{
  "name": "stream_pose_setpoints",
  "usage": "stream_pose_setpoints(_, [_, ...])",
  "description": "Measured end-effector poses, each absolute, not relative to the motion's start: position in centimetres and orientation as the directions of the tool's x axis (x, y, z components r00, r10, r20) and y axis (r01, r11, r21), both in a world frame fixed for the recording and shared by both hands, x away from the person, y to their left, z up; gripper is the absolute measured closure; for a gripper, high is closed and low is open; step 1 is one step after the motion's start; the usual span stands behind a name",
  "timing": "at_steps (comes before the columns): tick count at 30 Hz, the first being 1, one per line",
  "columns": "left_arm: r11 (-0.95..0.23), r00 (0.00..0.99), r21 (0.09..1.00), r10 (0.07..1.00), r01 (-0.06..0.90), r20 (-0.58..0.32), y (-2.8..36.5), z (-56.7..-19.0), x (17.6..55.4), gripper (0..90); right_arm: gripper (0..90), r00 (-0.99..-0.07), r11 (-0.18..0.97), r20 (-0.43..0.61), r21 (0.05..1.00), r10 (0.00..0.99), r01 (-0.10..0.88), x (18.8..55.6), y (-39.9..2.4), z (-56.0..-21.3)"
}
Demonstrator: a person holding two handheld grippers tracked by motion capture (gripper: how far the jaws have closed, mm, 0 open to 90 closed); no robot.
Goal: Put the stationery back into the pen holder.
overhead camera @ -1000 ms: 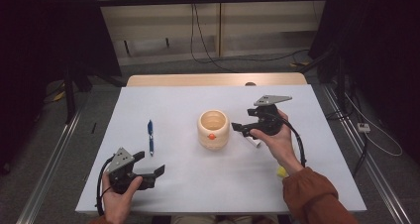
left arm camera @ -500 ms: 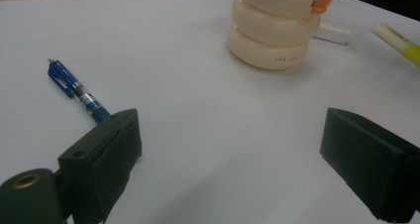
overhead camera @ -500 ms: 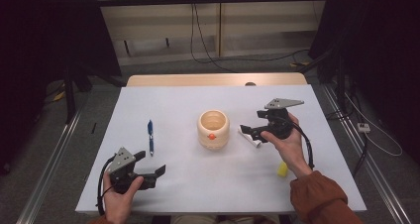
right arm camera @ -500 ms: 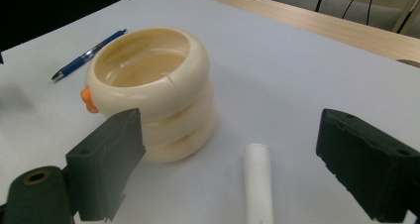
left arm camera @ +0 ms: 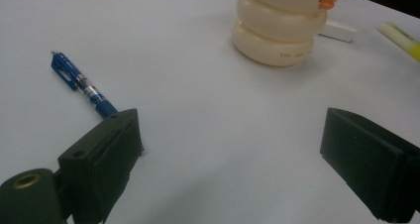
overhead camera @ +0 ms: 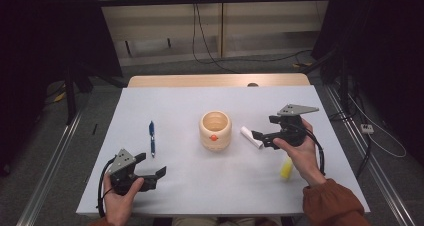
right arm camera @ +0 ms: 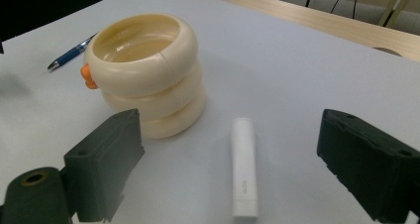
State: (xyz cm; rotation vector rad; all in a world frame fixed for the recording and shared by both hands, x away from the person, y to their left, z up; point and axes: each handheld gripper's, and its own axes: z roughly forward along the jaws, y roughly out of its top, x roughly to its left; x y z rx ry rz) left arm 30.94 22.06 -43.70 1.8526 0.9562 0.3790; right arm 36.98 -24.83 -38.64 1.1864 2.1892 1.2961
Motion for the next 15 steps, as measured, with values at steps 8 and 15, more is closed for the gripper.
stream_pose_setpoints(8, [-0.216, 0.645, 0.873, 0.752, 0.437, -0.137, 21.9, -43.4, 30.8, 8.9, 11.1, -0.576, 0.224, 0.133, 0.833, 0.806, 0.505, 36.0, -25.9, -38.8])
stream_pose_setpoints(15, [-0.218, 0.648, 0.874, 0.749, 0.434, -0.135, 21.6, -43.4, 30.7, 8.9, 11.3, -0.541, 0.216, 0.136, 0.815, 0.83, 0.537, 35.2, -27.8, -39.7])
